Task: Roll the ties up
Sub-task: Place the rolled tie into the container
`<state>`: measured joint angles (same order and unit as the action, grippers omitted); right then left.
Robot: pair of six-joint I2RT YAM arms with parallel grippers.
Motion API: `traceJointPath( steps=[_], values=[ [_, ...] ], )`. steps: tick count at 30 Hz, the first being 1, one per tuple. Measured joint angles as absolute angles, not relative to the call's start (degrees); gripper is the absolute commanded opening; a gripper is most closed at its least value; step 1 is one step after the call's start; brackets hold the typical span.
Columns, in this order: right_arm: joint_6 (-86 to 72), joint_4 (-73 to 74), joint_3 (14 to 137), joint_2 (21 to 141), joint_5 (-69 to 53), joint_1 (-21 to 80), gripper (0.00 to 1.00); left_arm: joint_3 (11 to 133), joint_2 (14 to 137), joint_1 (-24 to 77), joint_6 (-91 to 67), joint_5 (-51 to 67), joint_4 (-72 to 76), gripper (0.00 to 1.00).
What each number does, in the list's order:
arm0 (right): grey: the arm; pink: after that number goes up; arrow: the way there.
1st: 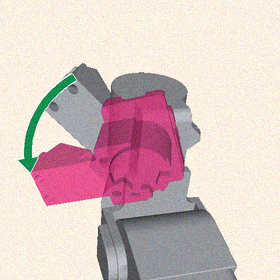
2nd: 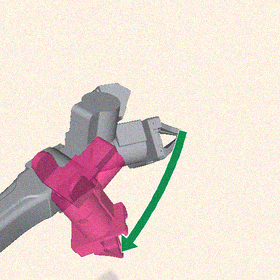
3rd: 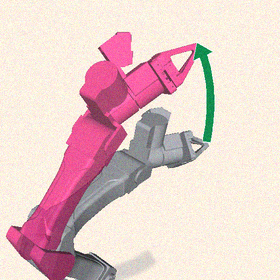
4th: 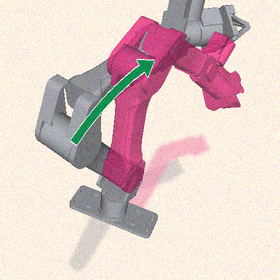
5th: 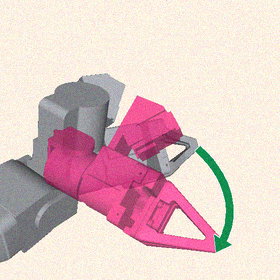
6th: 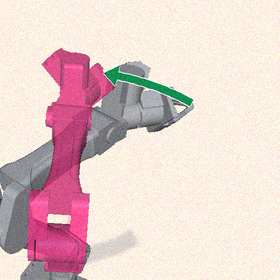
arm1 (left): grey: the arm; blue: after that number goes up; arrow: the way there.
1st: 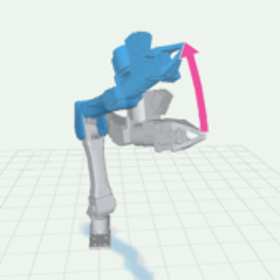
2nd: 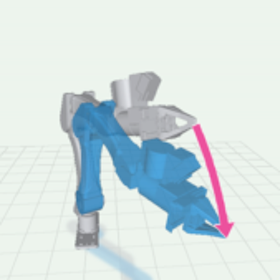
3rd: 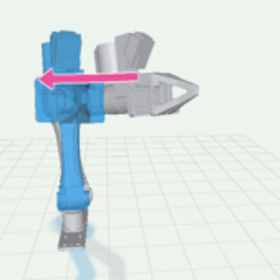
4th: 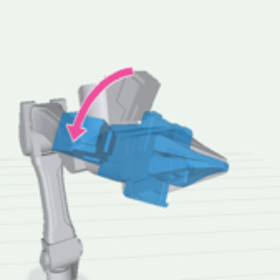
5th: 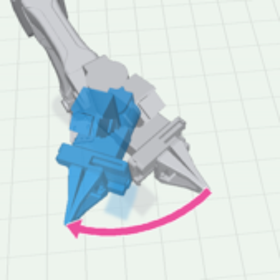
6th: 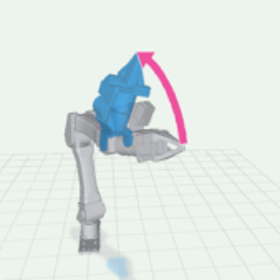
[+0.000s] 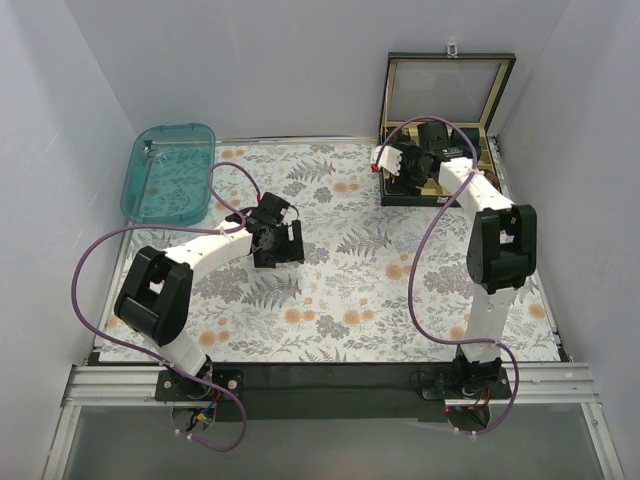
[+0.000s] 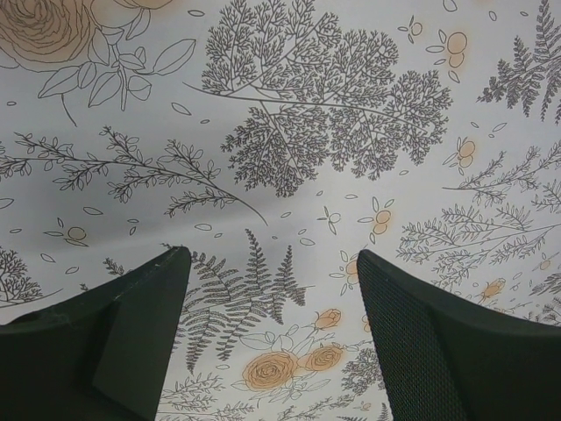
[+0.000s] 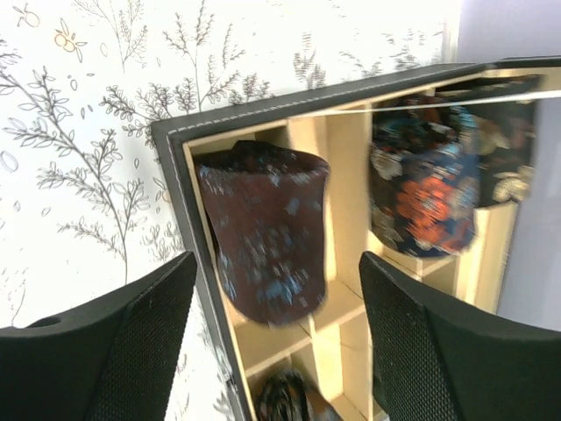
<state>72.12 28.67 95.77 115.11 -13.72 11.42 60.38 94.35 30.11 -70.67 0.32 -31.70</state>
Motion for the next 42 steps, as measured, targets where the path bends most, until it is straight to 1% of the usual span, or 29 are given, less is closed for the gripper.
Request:
traceJointPath(
  steps=[4, 7, 10, 11, 13, 14, 18, 23, 24, 25, 27, 29, 30, 31, 35, 38, 42],
  values=[
    [70.06, 30.33, 95.77, 110.54, -13.82, 11.35, 0.7, 60.75, 94.26, 30.11, -70.3, 0.27, -31.81, 0.72],
    [65.52, 30.55, 95.74, 105.54, -13.52, 11.29, 0.7, 61.19, 93.23, 30.11, -70.26, -1.13, -32.21, 0.72],
    [58.19, 30.11, 95.66, 99.85, -12.47, 11.29, 0.76, 61.28, 89.95, 30.11, -70.06, -4.08, -32.88, 0.72],
    [54.83, 29.45, 95.35, 97.51, -11.92, 11.31, 0.8, 61.3, 88.18, 30.11, -69.93, -5.56, -33.17, 0.72],
    [47.83, 27.38, 93.21, 92.16, -9.98, 11.29, 0.84, 61.52, 83.74, 30.11, -69.91, -8.69, -33.98, 0.72],
    [44.27, 26.41, 91.79, 89.23, -8.8, 11.27, 0.98, 61.76, 81.32, 30.11, -70.0, -10.52, -34.39, 0.72],
    [31.14, 23.16, 83.44, 76.77, -1.3, 11.25, 0.98, 61.91, 70.63, 30.11, -70.94, -18.59, -35.79, 0.73],
    [18.79, 19.7, 67.44, 58.87, 8.82, 11.25, 0.98, 60.01, 55.02, 30.11, -70.35, -29.34, -34.96, 0.76],
    [16.64, 19.05, 63.86, 55.13, 10.41, 11.25, 0.98, 58.54, 51.46, 30.11, -69.78, -31.24, -34.13, 0.82],
    [14.87, 18.28, 60.12, 51.29, 11.81, 11.25, 0.98, 57.3, 48.64, 30.11, -69.17, -32.6, -33.67, 0.85],
    [11.73, 17.93, 53.74, 44.01, 14.17, 11.25, 0.98, 53.89, 42.28, 30.09, -68.62, -35.44, -32.53, 0.88],
    [8.88, 17.89, 49.06, 38.37, 16.27, 11.25, 0.98, 51.16, 37.1, 30.09, -68.75, -37.71, -31.88, 0.88],
    [7.92, 18.06, 47.59, 36.38, 16.86, 11.25, 0.98, 49.91, 35.42, 30.09, -68.86, -38.28, -31.44, 0.9],
    [6.72, 18.44, 46.11, 34.02, 17.54, 11.25, 0.98, 48.36, 33.41, 30.09, -69.08, -38.7, -31.29, 0.94],
    [3.77, 20.75, 42.81, 25.89, 17.74, 11.25, 0.98, 42.28, 27.14, 30.09, -72.05, -39.75, -30.87, 0.98],
    [2.79, 21.23, 40.4, 19.81, 17.96, 11.25, 0.98, 38.13, 23.92, 30.09, -74.96, -40.64, -30.37, 0.98],
    [1.85, 21.69, 39.38, 16.53, 19.94, 11.25, 0.98, 34.2, 21.87, 30.09, -76.31, -40.77, -29.15, 0.98]
  ],
)
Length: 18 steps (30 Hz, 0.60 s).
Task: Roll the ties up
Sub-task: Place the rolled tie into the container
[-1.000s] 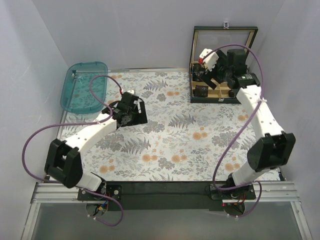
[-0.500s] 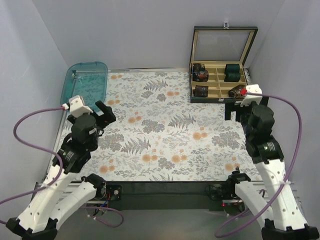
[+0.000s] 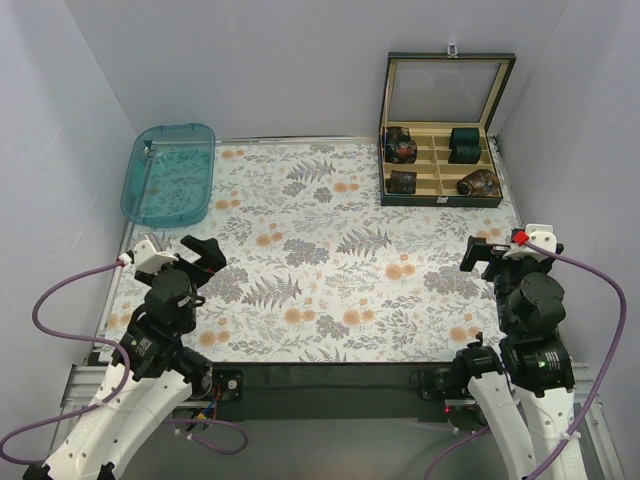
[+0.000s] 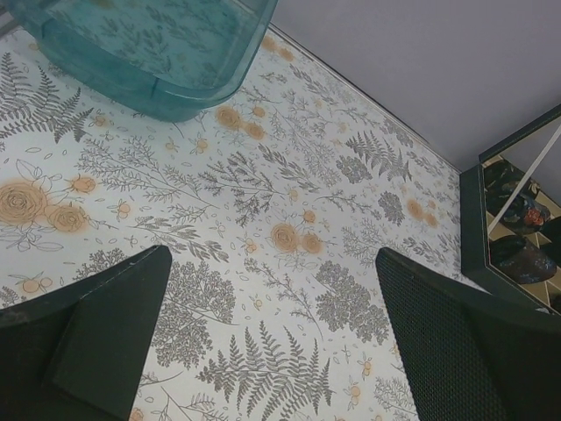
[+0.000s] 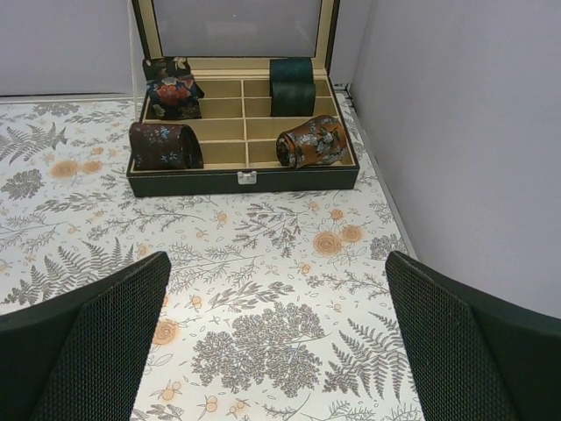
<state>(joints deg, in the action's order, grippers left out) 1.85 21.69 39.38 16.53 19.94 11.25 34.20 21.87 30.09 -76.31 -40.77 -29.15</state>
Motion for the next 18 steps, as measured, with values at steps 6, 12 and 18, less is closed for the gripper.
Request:
traceJointPath(
  steps=[6, 12, 18],
  values=[
    [1.89, 22.26, 39.13, 16.88, 20.51, 11.25, 0.98, 31.42, 22.04, 30.09, -75.0, -40.64, -25.02, 0.98],
    [3.22, 22.57, 39.13, 19.29, 20.47, 11.25, 0.98, 30.68, 23.9, 30.09, -74.76, -41.08, -20.99, 0.98],
    [3.7, 22.52, 39.13, 19.33, 20.45, 11.25, 0.98, 29.26, 24.23, 30.09, -75.02, -41.06, -17.52, 0.98]
  ],
)
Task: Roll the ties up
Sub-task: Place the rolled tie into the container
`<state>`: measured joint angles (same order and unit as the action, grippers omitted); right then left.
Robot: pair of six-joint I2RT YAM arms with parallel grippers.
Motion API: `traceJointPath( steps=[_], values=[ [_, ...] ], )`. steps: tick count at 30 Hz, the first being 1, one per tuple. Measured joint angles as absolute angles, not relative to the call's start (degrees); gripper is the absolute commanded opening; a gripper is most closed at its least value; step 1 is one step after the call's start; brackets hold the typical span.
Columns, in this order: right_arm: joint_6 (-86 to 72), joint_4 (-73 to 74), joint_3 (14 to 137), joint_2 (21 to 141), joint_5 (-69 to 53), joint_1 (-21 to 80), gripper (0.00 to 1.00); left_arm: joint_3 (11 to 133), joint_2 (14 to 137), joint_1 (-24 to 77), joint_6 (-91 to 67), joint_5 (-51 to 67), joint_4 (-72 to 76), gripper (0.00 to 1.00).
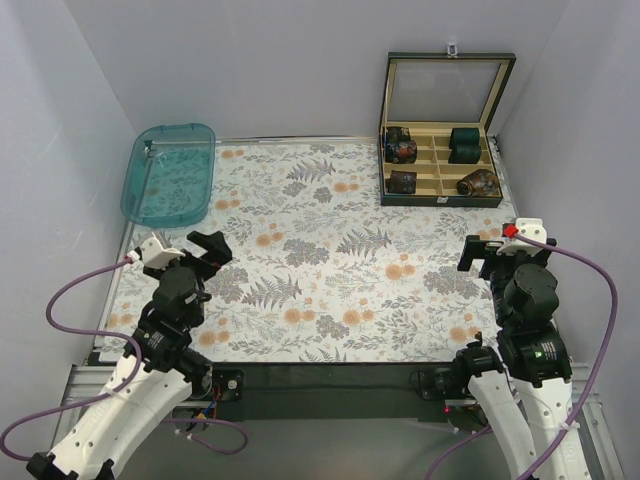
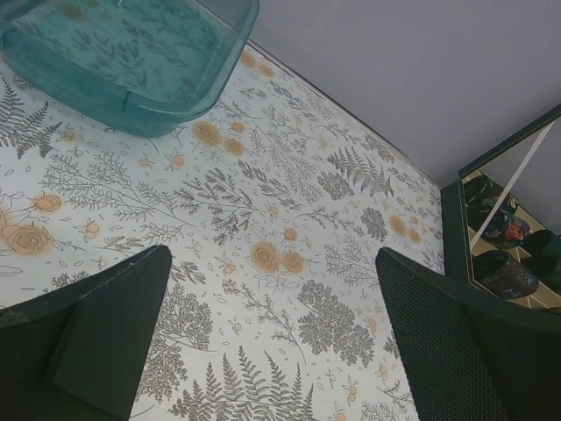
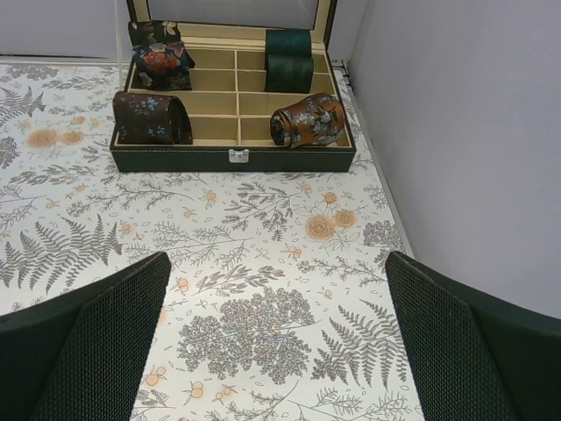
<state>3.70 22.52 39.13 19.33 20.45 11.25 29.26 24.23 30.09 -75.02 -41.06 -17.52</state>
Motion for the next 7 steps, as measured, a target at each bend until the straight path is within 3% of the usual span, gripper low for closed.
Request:
traceJointPath(
  steps=[7],
  values=[
    [4.4, 22.5, 39.13, 19.35, 20.38, 11.25, 0.98, 27.29, 24.53, 30.09, -75.37, -41.06, -13.58, 0.98]
  ],
)
